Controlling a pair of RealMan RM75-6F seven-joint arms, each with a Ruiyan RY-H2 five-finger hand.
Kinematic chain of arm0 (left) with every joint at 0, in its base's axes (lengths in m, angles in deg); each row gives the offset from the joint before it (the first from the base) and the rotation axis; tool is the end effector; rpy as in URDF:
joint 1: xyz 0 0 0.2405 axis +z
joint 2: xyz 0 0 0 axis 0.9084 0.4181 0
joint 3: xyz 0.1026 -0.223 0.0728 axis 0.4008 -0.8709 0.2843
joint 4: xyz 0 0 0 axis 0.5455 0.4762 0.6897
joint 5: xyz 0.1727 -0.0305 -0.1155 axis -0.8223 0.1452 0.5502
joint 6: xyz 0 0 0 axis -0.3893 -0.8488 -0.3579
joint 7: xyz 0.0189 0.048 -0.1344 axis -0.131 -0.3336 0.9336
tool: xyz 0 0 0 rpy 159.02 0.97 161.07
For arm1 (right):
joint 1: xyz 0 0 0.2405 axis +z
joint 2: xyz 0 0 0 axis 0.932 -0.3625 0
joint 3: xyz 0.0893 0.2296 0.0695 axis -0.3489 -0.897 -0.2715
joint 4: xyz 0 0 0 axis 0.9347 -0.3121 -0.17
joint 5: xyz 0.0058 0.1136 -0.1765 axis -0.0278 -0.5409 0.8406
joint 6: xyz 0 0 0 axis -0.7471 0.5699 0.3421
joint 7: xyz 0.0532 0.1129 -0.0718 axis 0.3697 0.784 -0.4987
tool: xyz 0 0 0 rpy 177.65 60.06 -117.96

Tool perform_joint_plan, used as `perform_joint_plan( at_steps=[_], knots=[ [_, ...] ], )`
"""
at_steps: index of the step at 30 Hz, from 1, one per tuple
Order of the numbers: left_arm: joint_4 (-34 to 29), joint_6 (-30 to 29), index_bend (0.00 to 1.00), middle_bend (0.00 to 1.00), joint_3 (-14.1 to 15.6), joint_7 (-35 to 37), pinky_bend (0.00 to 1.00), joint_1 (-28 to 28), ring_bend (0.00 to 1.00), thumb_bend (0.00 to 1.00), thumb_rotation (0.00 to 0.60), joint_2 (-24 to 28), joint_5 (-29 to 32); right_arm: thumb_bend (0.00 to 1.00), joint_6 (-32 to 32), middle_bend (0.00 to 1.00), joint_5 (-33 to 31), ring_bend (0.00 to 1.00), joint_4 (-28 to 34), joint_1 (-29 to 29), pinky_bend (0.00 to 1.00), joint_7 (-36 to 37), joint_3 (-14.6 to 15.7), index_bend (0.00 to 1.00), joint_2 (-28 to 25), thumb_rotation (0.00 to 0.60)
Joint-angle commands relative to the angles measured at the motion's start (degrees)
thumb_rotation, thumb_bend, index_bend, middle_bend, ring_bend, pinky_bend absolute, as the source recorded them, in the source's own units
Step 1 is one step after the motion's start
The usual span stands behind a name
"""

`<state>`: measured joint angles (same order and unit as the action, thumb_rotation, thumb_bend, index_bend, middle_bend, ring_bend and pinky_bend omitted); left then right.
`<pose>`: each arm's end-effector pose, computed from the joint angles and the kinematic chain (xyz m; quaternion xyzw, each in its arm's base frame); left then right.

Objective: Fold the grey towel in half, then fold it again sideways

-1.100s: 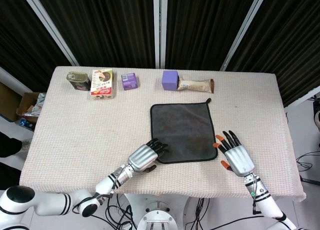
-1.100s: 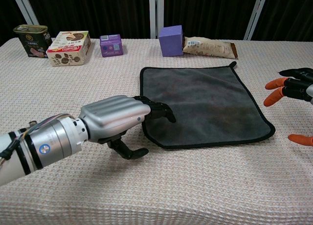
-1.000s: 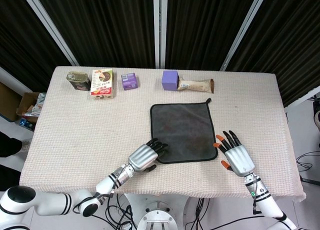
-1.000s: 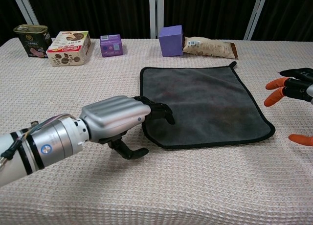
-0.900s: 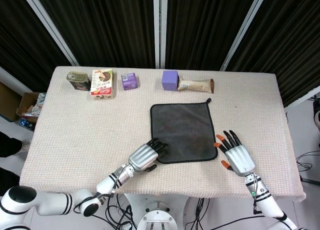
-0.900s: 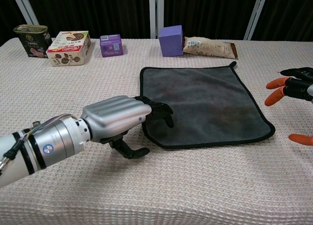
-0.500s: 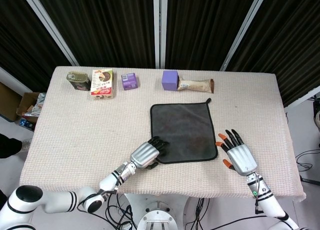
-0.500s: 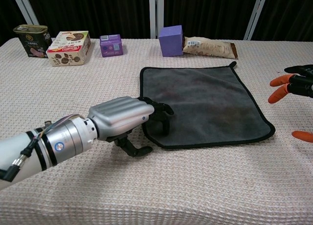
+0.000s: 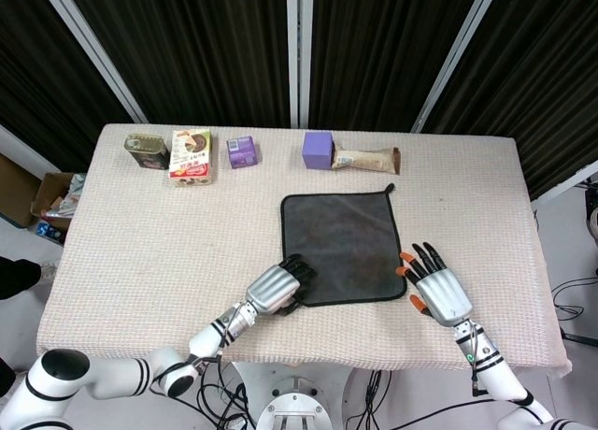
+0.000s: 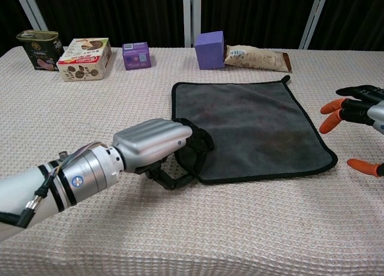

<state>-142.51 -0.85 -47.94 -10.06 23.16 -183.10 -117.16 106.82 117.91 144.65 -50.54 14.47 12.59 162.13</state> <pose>-0.1005 0.2635 -0.1322 -0.8027 -0.3501 -0.4249 0.2291 -0.2758 -0.2256 0.0097 0.7609 -0.2828 0.3711 0.4509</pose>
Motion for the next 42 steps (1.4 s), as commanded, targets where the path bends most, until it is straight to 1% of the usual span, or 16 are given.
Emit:
perform_joint_plan(
  at_steps=[1, 8, 15, 19, 22, 24, 26, 27, 29, 36, 42],
  knots=[
    [0.61, -0.88, 0.63, 0.23, 0.32, 1.21, 0.1, 0.31, 0.17, 0.47, 0.6, -0.2, -0.69, 0.2, -0.49, 0.18, 0.74, 0.0, -0.98, 0.54, 0.0, 0.7, 0.61, 0.37, 0.33, 0.6],
    [1.48, -1.14, 0.63, 0.23, 0.54, 2.66, 0.1, 0.43, 0.17, 0.47, 0.6, -0.6, -1.05, 0.2, -0.67, 0.21, 2.72, 0.0, -5.64, 1.6, 0.0, 0.79, 1.62, 0.44, 2.59, 0.6],
    [1.64, -1.63, 0.63, 0.23, 0.49, 3.42, 0.1, 0.71, 0.17, 0.47, 0.6, -0.57, -1.12, 0.21, 0.71, 0.23, 3.56, 0.0, -10.59, 2.21, 0.0, 2.24, 1.51, 0.47, 5.3, 0.6],
    [1.85, -1.49, 0.63, 0.23, 0.38, 3.91, 0.1, 0.64, 0.17, 0.47, 0.6, -0.68, -1.06, 0.23, 0.65, 0.23, 3.73, 0.0, -12.34, 2.86, 0.0, 3.07, 1.44, 0.5, 6.27, 0.6],
    [2.03, -1.37, 0.63, 0.23, 0.19, 4.66, 0.1, 0.65, 0.17, 0.47, 0.6, -0.82, -0.82, 0.27, 0.15, 0.25, 3.57, 0.0, -13.64, 3.48, 0.0, 3.63, 1.26, 0.57, 7.14, 0.6],
    [1.96, -1.23, 0.63, 0.23, 0.07, 5.8, 0.1, 0.73, 0.17, 0.47, 0.6, -0.74, -0.54, 0.34, -0.09, 0.28, 3.57, 0.0, -14.5, 3.91, 0.0, 4.29, 1.23, 0.67, 7.85, 0.6],
    [1.38, -1.38, 0.63, 0.23, 0.02, 7.19, 0.1, 0.9, 0.17, 0.47, 0.6, -0.27, -0.47, 0.39, 0.15, 0.31, 3.76, 0.0, -14.73, 4.09, 0.0, 4.72, 1.34, 0.73, 8.2, 0.6],
    [0.8, -1.87, 0.63, 0.23, 0.12, 8.01, 0.1, 1.1, 0.17, 0.47, 0.6, 0.24, -0.74, 0.4, 0.62, 0.32, 4.0, 0.0, -14.54, 4.05, 0.0, 4.76, 1.5, 0.75, 8.22, 0.6],
    [-0.57, -2.9, 0.63, 0.23, 0.53, 9.31, 0.1, 1.59, 0.17, 0.47, 0.6, 1.39, -1.37, 0.4, 1.24, 0.33, 4.29, 0.0, -13.49, 3.85, 0.0, 4.81, 1.89, 0.77, 7.86, 0.6],
    [-8.15, -7.53, 0.63, 0.23, 3.83, 14.52, 0.1, 4.09, 0.17, 0.47, 0.6, 8.35, -5.01, 0.4, 2.81, 0.33, 5.63, 0.0, -5.41, 2.97, 0.0, 1.66, 3.55, 0.78, 4.2, 0.6],
    [-11.51, -9.96, 0.63, 0.23, 6.37, 15.87, 0.1, 5.81, 0.17, 0.47, 0.6, 12.34, -7.27, 0.4, 2.5, 0.33, 6.34, 0.0, -0.16, 2.92, 0.0, -0.8, 4.18, 0.77, 2.97, 0.6]
  ],
)
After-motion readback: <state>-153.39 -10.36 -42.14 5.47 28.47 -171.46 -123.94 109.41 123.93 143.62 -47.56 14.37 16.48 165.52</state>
